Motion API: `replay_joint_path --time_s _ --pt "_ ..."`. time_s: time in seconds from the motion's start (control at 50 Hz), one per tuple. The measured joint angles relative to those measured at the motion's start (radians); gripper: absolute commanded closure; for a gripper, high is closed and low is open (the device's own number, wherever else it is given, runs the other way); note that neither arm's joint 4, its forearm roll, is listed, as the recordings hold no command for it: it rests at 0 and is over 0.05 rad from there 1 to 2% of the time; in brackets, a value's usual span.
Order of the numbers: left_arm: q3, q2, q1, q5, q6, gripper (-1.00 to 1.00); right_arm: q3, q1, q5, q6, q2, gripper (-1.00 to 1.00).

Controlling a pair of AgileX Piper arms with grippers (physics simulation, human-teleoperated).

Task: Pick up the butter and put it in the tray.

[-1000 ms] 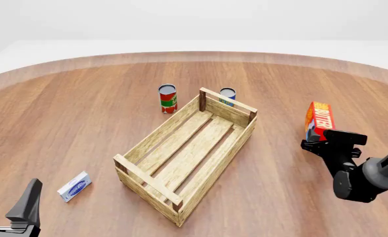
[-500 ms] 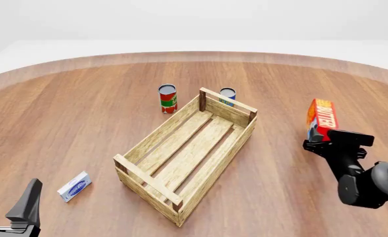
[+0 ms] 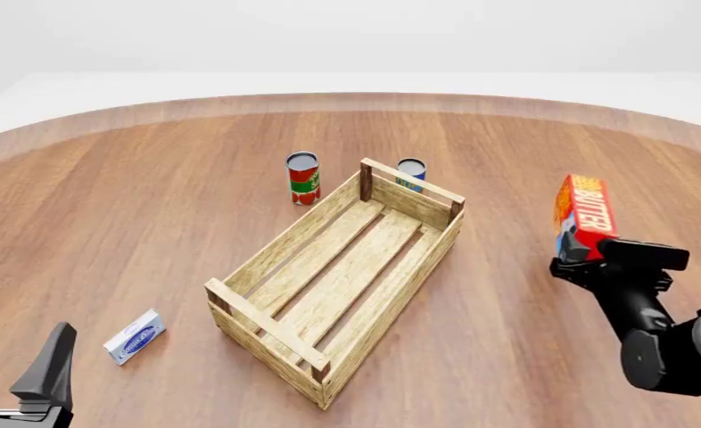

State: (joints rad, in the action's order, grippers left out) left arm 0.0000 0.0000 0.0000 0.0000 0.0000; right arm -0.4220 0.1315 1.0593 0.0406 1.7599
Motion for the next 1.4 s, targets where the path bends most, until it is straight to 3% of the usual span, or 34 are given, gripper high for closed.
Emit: replay_joint_path --time_s 0.72,1.12,1.4 --pt "0.0 0.0 0.0 0.0 0.0 -1.0 0.167 -0.062 -0.087 0.01 -0.306 1.0" --pt "0.0 0.0 0.0 0.0 0.0 -1.0 0.227 -0.128 -0.238 0.003 -0.553 1.0" --pt "0.0 0.0 0.0 0.0 0.0 -1.0 0.23 -0.21 -0.407 -0.026 -0.76 1.0"
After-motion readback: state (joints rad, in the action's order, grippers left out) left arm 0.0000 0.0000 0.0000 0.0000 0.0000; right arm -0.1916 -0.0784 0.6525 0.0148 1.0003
